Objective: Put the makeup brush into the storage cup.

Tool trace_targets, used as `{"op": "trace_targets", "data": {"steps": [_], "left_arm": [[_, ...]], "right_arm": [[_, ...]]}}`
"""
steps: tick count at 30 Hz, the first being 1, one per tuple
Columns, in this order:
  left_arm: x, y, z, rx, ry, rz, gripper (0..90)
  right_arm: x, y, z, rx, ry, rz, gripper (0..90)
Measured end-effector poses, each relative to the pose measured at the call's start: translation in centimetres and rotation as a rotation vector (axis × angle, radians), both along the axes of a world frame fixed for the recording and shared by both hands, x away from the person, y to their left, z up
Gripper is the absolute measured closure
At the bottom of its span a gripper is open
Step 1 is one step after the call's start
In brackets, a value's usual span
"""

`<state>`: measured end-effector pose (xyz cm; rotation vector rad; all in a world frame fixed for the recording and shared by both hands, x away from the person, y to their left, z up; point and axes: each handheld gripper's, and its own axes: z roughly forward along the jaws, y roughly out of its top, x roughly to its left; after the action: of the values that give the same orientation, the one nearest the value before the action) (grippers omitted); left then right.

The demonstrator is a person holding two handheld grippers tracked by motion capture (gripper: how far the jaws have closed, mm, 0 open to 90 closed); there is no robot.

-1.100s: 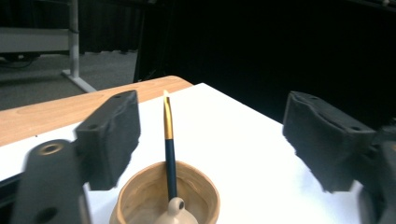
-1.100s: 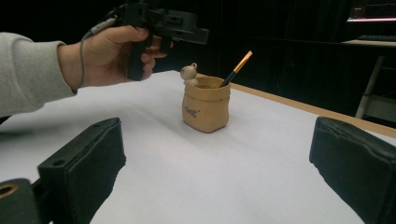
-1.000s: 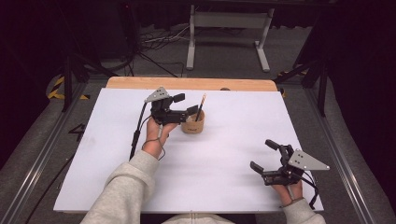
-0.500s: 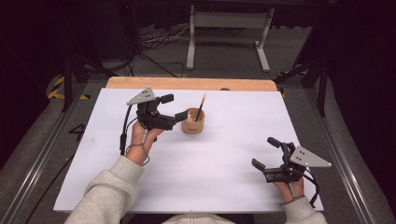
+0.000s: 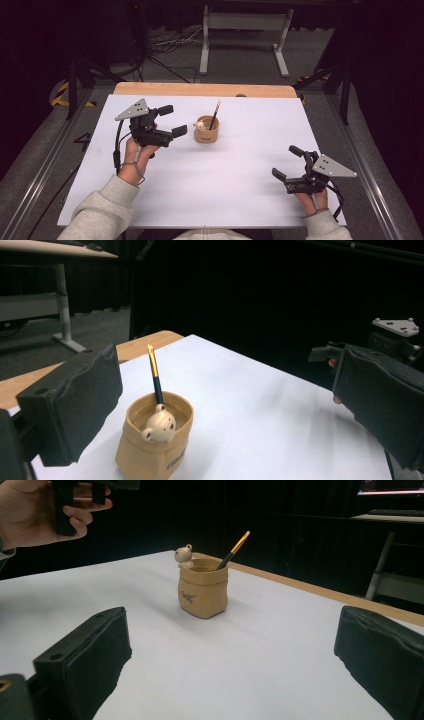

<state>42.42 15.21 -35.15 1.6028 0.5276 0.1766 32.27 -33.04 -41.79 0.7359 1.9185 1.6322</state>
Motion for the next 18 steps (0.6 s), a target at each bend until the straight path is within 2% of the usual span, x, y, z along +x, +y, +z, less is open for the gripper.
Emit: {"op": "trace_targets", "data": {"steps": [9,13,18], "left_arm": [[-1.7,1.9,-0.3,0.004,-0.021,-0.016,0.3],[-2.3,2.8,-0.7,0.004,-0.024,-0.02,0.3],[-3.3,4.0,-1.4,0.016,-0.029,-0.009,0.4]], "right_arm": [[0.1,-0.1,0.0,0.004,-0.001,0.003,1.1],[0.3,-0.1,-0.1,0.014,0.024,0.012,0.1],[0.4,-0.2,-0.2,0.009,0.03,0.014,0.0]]}}
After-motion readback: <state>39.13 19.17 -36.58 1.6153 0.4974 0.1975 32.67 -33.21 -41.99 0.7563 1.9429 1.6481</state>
